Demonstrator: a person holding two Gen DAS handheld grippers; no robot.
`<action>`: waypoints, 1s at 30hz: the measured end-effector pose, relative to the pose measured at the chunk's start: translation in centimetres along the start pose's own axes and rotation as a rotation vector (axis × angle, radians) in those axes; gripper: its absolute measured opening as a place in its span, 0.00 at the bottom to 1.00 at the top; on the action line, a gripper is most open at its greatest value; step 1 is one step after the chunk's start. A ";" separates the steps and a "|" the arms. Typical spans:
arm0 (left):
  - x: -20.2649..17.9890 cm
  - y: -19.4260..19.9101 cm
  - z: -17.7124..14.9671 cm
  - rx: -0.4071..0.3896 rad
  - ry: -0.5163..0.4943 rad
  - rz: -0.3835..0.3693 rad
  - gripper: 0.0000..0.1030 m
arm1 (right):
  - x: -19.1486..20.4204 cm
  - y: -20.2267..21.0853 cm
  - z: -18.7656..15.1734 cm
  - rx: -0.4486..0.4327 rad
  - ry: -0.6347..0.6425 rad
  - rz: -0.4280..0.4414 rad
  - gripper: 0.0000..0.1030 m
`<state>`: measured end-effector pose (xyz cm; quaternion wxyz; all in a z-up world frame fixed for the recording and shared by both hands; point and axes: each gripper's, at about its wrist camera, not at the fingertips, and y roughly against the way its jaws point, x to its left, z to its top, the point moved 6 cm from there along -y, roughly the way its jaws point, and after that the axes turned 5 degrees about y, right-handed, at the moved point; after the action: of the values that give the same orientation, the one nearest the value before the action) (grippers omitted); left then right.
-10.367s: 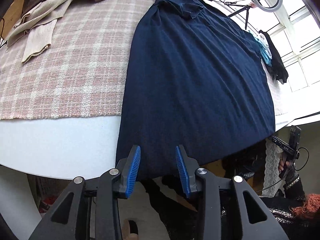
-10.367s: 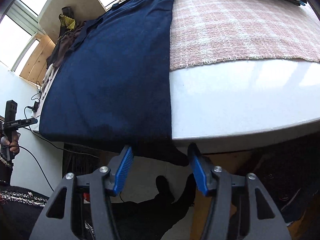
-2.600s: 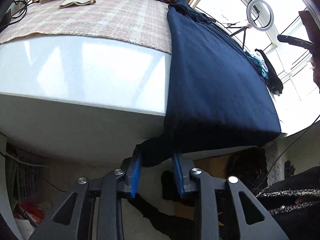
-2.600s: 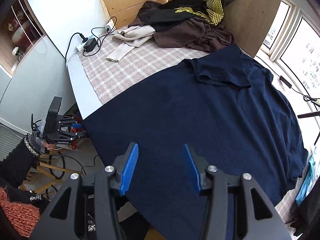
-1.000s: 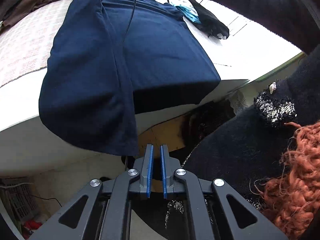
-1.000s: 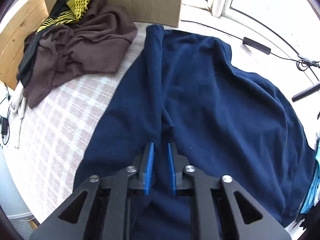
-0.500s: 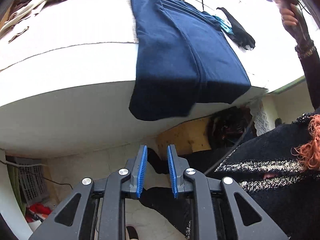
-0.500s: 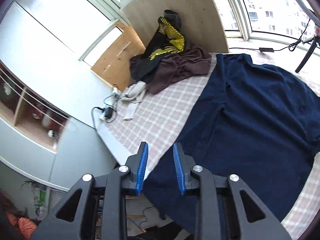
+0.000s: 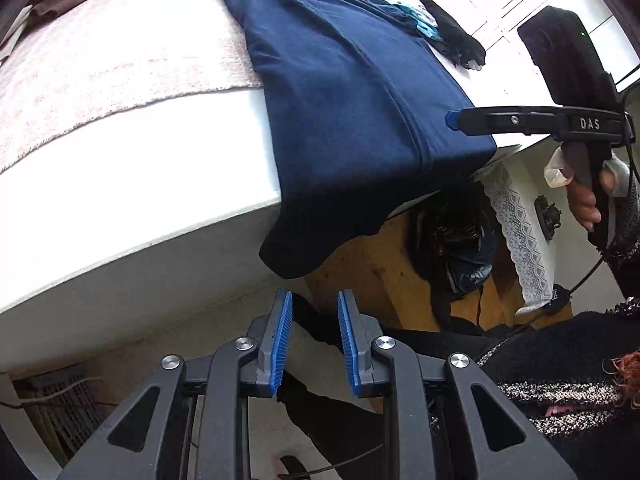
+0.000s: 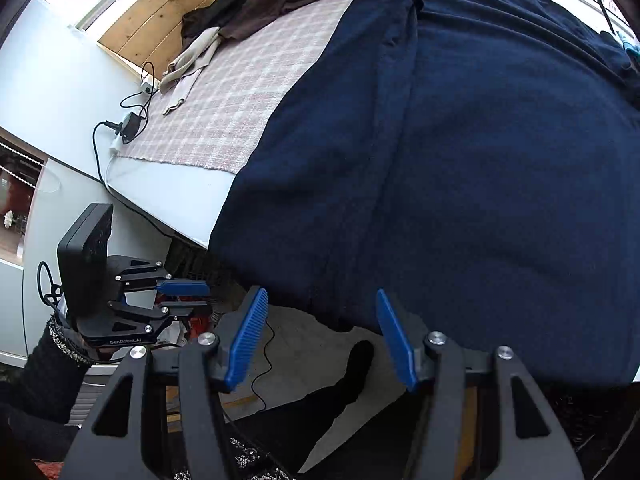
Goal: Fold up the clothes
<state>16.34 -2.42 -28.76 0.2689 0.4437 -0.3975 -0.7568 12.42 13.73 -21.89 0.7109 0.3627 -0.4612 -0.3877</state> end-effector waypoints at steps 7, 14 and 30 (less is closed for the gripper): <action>-4.8 -0.7 0.5 -0.075 0.006 -0.096 0.26 | -1.7 3.0 1.9 -0.090 -0.034 -0.024 0.44; -9.1 -2.8 2.4 -0.123 0.013 -0.097 0.26 | -2.3 4.6 3.5 -0.104 0.018 -0.053 0.35; -10.9 -5.3 7.3 -0.243 0.305 0.081 0.26 | -10.5 3.6 18.7 -0.065 0.212 0.024 0.39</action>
<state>14.67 11.39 -26.14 0.4077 0.5012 -0.2755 -0.7118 -7.20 21.63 -16.80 0.7717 0.3729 -0.3751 -0.3532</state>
